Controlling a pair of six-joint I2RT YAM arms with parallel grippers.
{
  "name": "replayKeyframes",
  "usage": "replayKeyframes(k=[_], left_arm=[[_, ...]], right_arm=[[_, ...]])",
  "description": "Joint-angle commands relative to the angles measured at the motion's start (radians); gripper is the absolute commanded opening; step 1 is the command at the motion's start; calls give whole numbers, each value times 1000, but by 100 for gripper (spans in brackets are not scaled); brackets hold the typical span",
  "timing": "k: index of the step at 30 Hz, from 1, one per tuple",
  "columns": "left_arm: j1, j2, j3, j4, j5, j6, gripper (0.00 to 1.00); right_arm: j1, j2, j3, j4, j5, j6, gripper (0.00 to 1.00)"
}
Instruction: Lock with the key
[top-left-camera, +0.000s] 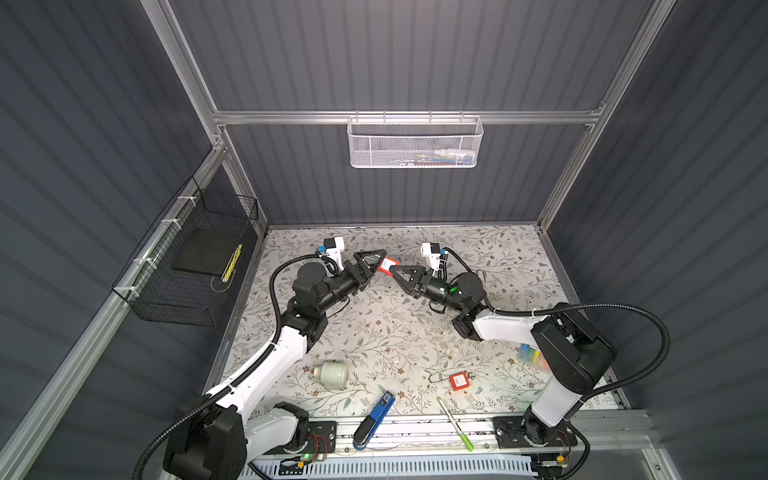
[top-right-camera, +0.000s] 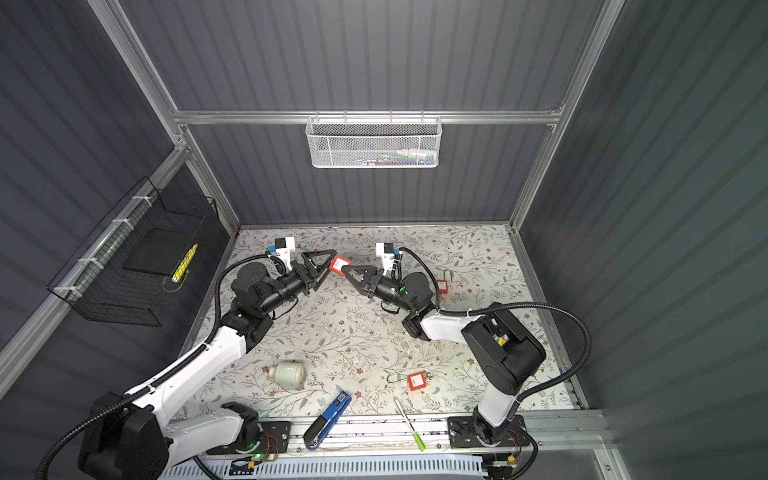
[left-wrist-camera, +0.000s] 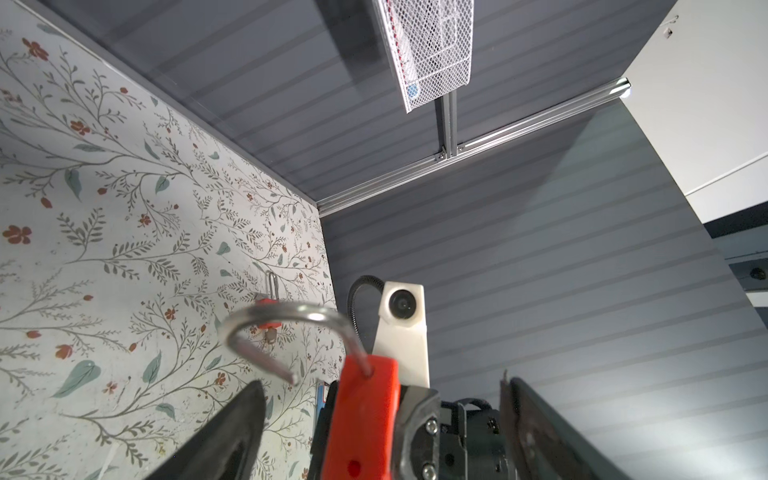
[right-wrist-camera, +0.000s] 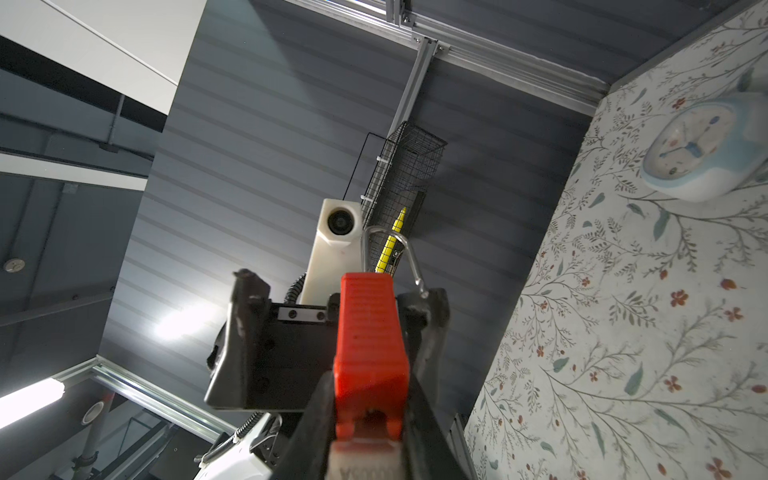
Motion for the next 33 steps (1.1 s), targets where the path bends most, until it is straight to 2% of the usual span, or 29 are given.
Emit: replayKeyframes(k=[1,5,13,18,23,29,33], left_arm=[[4,-28,67,-86,-16,87,93],[15,-29,87,-123,-22,116,94],[32,-23,87,-89,1,131,96],[35,-37,142,-136,27,221,94],[35,-33,169,-174,52,239,92],[35,-42,157,-176,47,237,78],[35,-49,147,-176,41,233,61]], right_arm=[[-6,-51,-12,29,-32,-26,7],[-10,-76,-31,24,-48,-26,7],[-10,-113,-43,4,-75,-29,6],[-11,-106,-59,14,-79,-27,6],[-18,-94,-57,34,-80,-15,5],[-20,-88,-56,35,-79,-20,5],[-23,-91,-57,32,-83,-28,5]])
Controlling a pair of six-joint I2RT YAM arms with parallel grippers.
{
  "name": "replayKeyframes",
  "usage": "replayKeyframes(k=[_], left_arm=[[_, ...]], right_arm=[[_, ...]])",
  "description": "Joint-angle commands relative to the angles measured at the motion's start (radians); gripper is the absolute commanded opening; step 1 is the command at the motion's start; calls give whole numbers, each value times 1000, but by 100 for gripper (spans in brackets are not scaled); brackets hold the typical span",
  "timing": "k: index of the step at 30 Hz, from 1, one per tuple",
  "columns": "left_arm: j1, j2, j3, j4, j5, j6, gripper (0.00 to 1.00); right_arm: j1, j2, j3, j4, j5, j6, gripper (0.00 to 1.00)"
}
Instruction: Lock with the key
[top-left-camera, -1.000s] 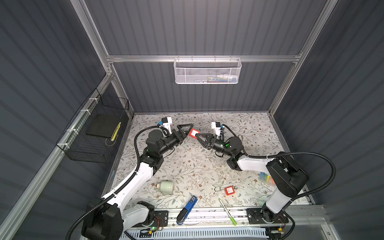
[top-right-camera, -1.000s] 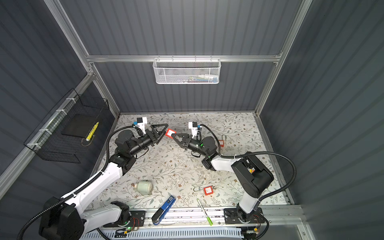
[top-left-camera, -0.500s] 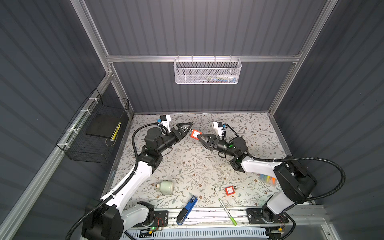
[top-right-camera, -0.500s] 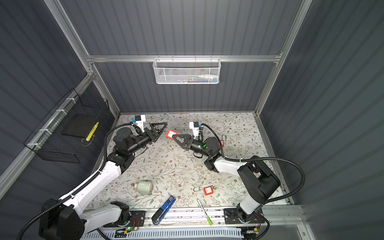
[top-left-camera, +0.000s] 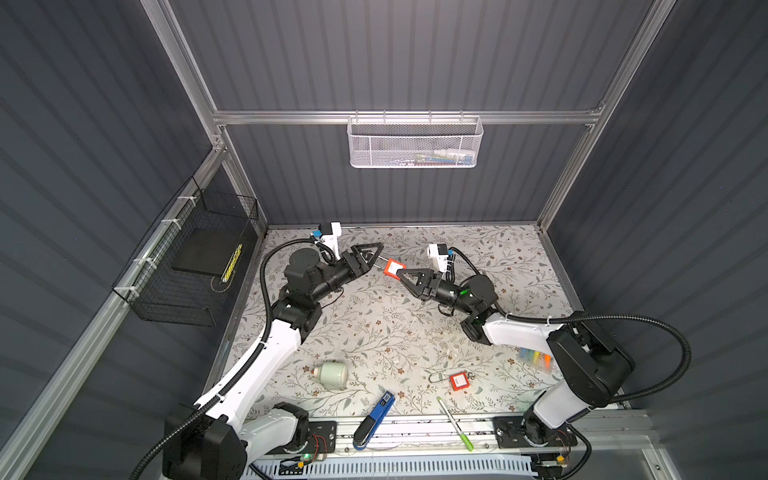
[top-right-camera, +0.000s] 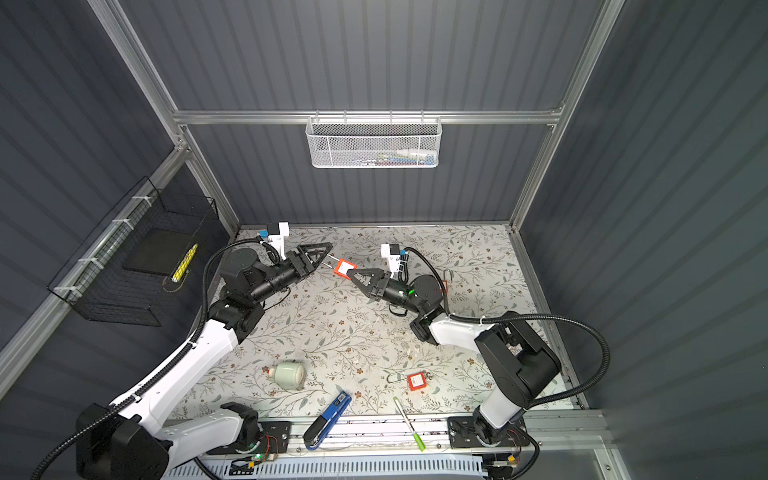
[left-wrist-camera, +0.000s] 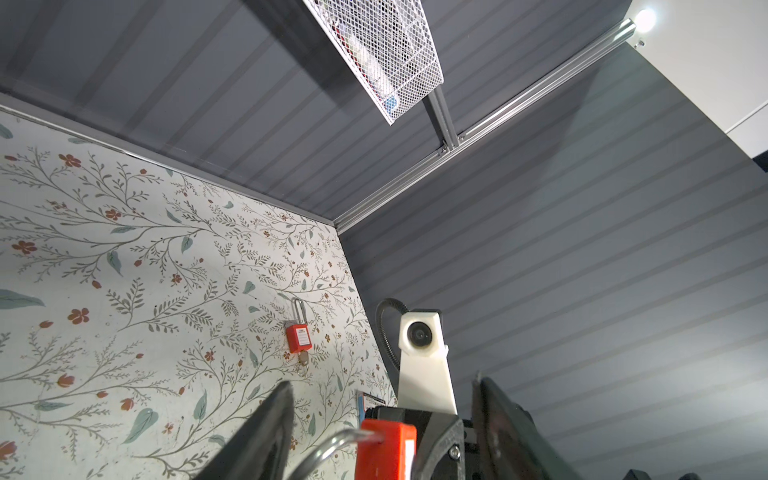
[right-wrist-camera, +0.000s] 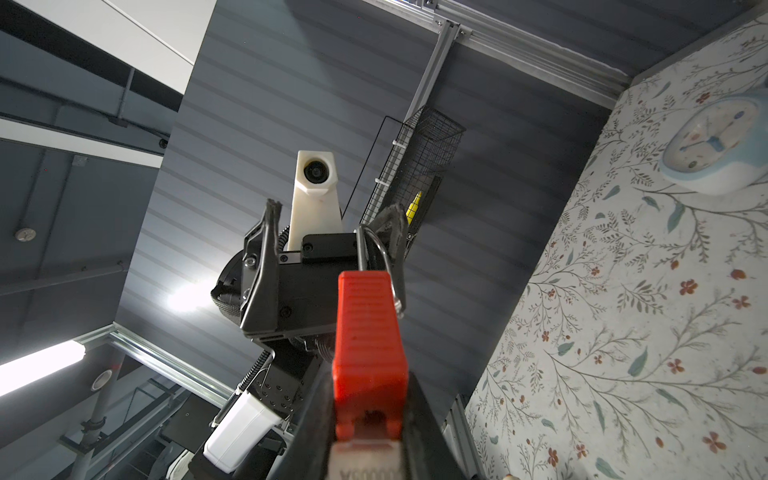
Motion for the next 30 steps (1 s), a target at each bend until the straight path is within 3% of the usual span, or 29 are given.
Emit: replayKeyframes(k=[1,5,11,15,22,30], left_arm=[[4,-30,5,13,16,15,56],[4,-36,2,6,14,15,39],[4,-39,-5,4,20,18,27],[4,-41,-26,50,52,27,11],[4,-29,-62,160,129,-13,0],[2,-19,-95,272,214,-24,0]], right_arm=[[-4,3,2,36,-17,-16,5],[-5,0,11,33,-24,-16,5],[-5,13,35,41,-49,13,4],[-4,32,62,58,-68,44,3],[-4,48,107,50,-105,56,3],[1,72,164,47,-138,83,2]])
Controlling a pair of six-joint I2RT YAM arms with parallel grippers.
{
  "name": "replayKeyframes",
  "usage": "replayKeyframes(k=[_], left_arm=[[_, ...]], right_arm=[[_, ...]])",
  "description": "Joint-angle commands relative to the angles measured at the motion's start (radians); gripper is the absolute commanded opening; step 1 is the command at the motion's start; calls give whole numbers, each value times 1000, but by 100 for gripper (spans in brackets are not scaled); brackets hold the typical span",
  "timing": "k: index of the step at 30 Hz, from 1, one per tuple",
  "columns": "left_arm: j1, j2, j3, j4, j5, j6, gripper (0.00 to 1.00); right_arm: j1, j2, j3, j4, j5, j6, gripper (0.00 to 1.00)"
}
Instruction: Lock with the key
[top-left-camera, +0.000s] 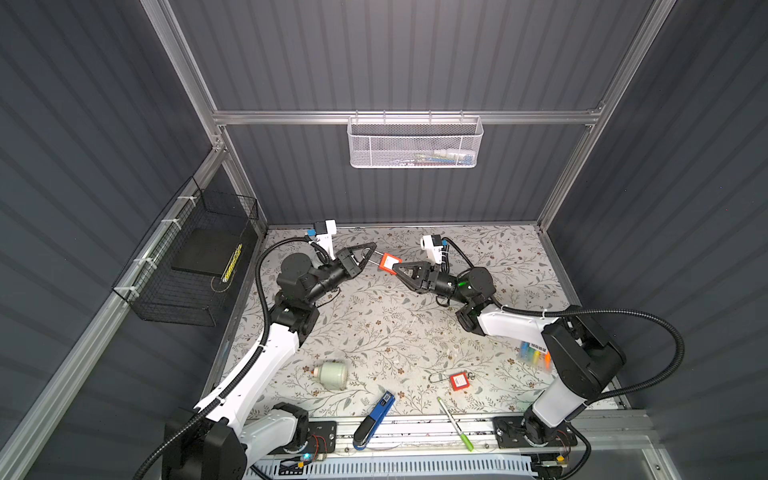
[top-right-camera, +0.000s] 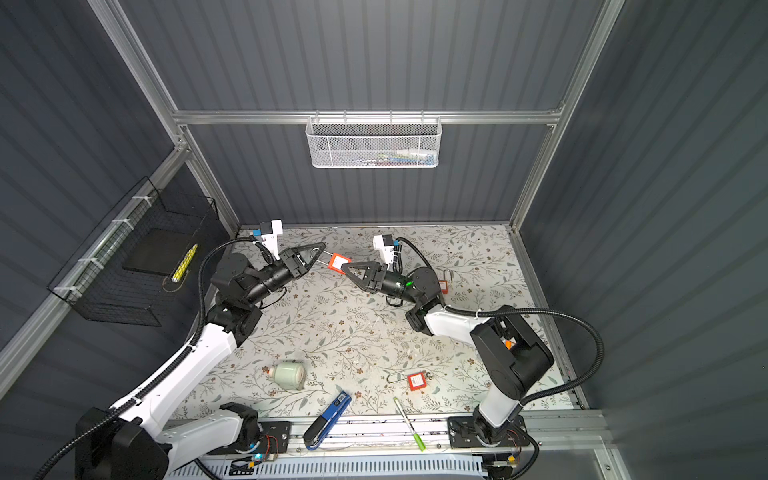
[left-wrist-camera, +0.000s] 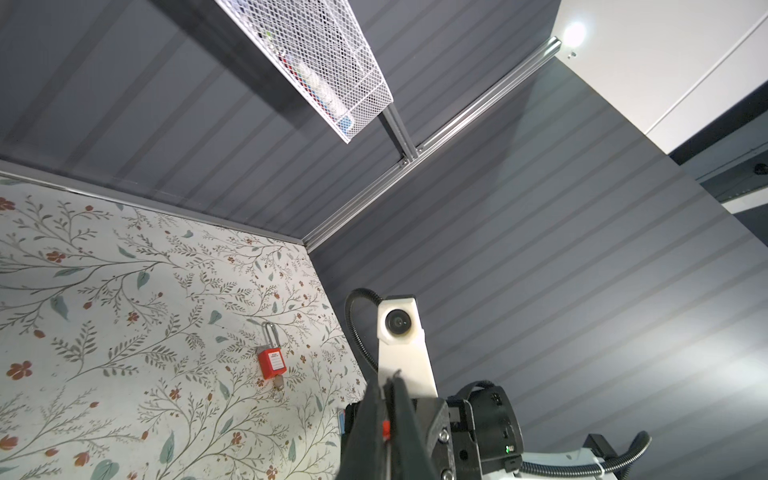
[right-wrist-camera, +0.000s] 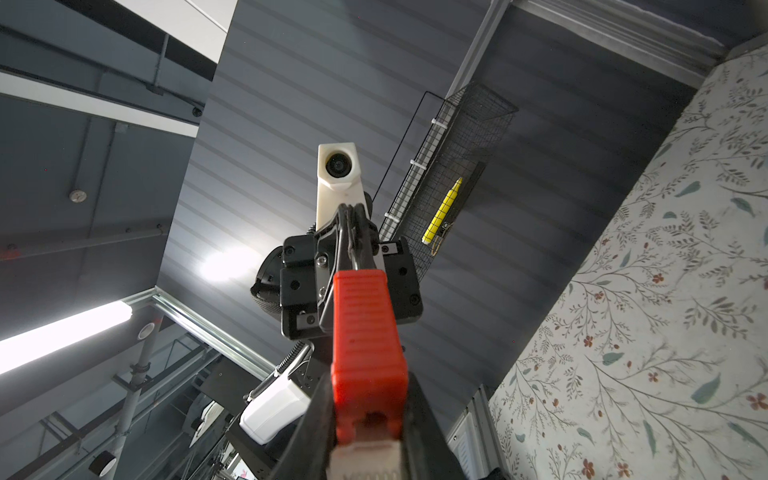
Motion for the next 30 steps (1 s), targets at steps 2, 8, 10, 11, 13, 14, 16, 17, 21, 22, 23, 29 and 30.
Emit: replayKeyframes(k=[2,8,10,11,13,14,16,17,21,22,23,29,30], left_arm=[[-20,0,-45,84,138,14,0],[-22,25,-56,116,153,-11,0],[-22,30,-55,118,155,-15,0],[-22,27,-56,113,152,-13,0],[-22,18,-51,92,138,-2,11],[-22,13,-48,78,130,5,21],[-22,8,-42,59,128,17,40],[-22,8,-41,55,131,21,45],[-22,23,-48,78,147,0,51],[-22,26,-52,85,146,-3,53],[-22,26,-57,90,146,-7,55],[-24,33,-65,90,147,-10,67],[-24,36,-66,90,149,-12,70]], right_arm=[[6,13,51,-1,-18,26,2],[10,-3,67,-59,-22,-4,2],[9,-8,66,-66,-15,-13,2],[10,-10,62,-67,-7,-16,2],[8,-15,53,-69,2,-23,2],[7,-19,47,-71,6,-25,2],[6,-23,36,-72,11,-30,2],[5,-24,31,-72,12,-31,2],[6,-23,25,-69,15,-30,2],[5,-22,28,-68,15,-30,2],[6,-23,31,-68,14,-29,2],[6,-24,45,-91,9,-49,2],[6,-26,44,-93,12,-55,2]])
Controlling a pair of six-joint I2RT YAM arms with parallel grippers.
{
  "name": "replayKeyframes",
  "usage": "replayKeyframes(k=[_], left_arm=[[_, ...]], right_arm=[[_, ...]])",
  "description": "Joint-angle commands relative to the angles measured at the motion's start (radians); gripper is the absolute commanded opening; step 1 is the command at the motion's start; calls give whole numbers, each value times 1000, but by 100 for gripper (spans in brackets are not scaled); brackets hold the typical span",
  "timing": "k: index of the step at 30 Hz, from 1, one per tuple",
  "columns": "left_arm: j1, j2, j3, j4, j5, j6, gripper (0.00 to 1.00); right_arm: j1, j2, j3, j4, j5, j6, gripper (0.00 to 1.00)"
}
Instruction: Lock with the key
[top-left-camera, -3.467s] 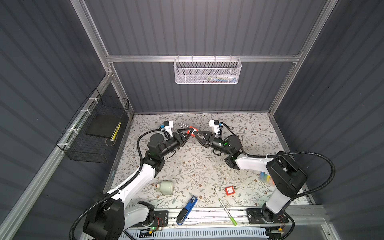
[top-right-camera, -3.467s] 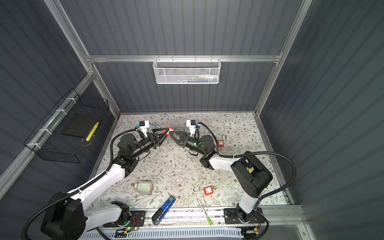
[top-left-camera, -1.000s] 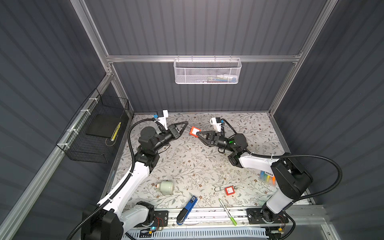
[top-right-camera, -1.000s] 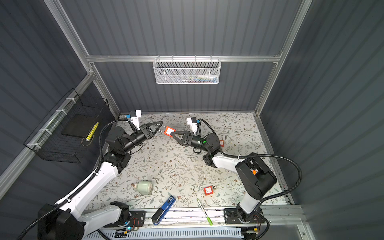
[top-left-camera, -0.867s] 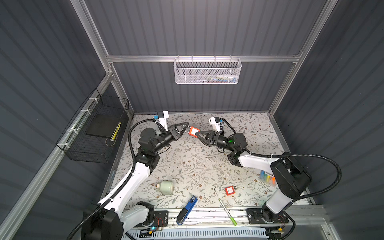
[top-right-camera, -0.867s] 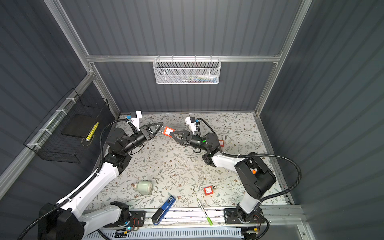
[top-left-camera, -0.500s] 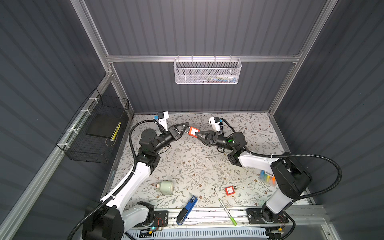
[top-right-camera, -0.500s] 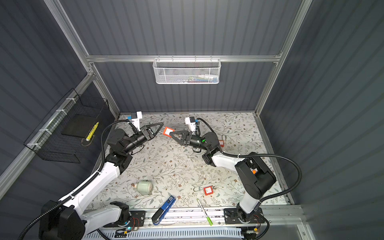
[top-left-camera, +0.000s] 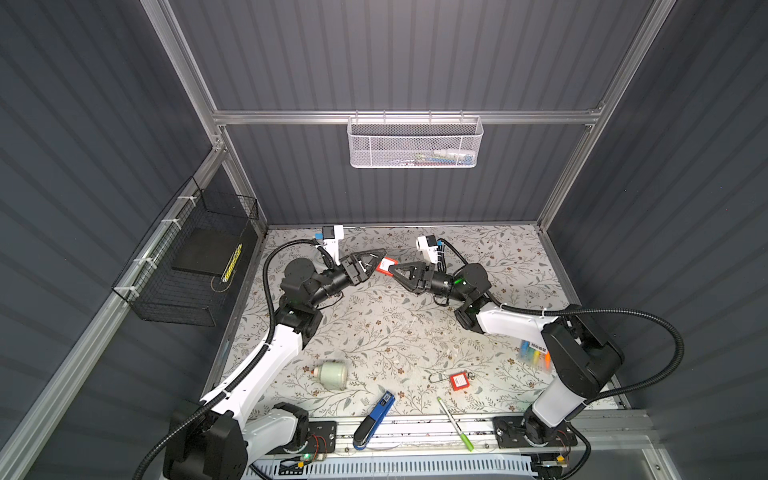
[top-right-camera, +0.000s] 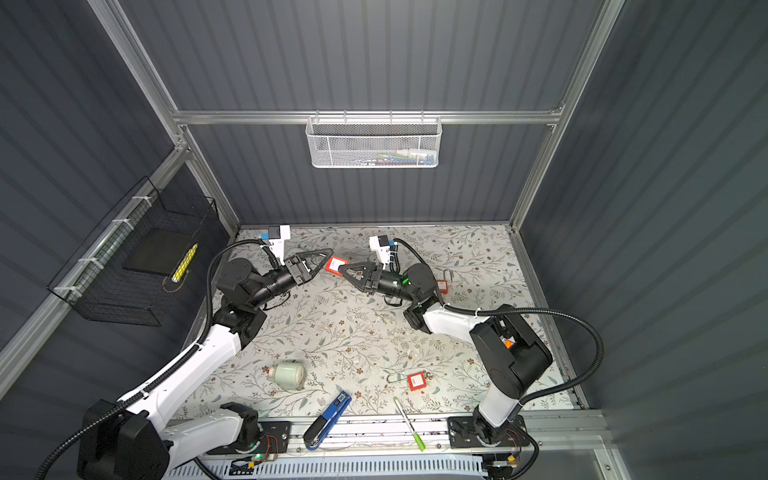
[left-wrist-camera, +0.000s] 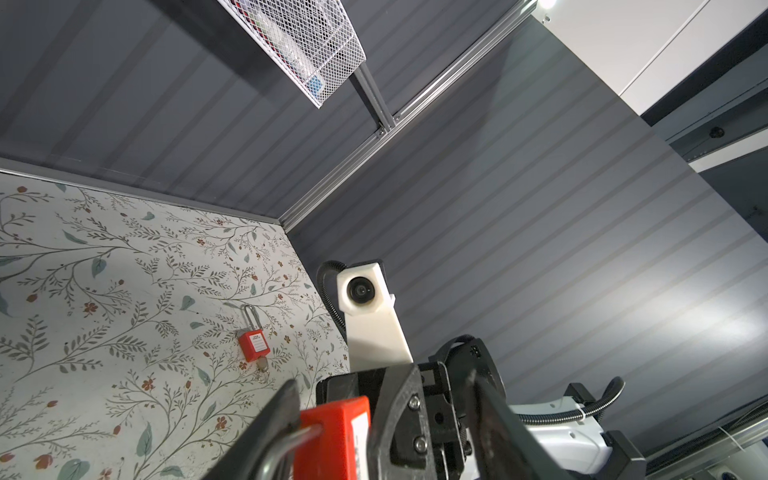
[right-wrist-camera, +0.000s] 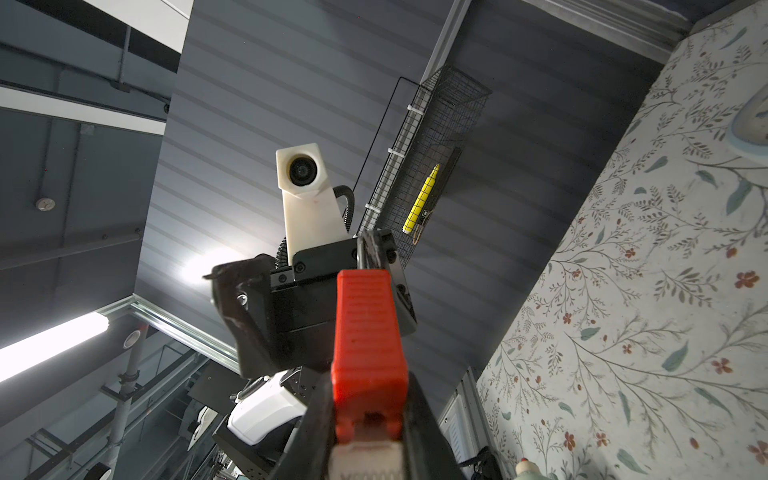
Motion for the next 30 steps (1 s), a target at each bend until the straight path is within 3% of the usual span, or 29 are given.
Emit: replayKeyframes(k=[1,6,11,24,30], left_arm=[[-11,16,-22,2,65,-9,72],[-13,18,-31,4,58,-11,78],[-13,20,-32,8,53,-16,77],[-16,34,-25,27,58,-42,35],[-17,44,-21,45,58,-54,23]], right_arm=[[5,-30,24,27,21,-26,2],[5,-39,12,71,38,-35,2],[3,-39,14,58,38,-38,2],[10,-14,22,40,19,-36,2],[13,-12,22,35,12,-38,2]])
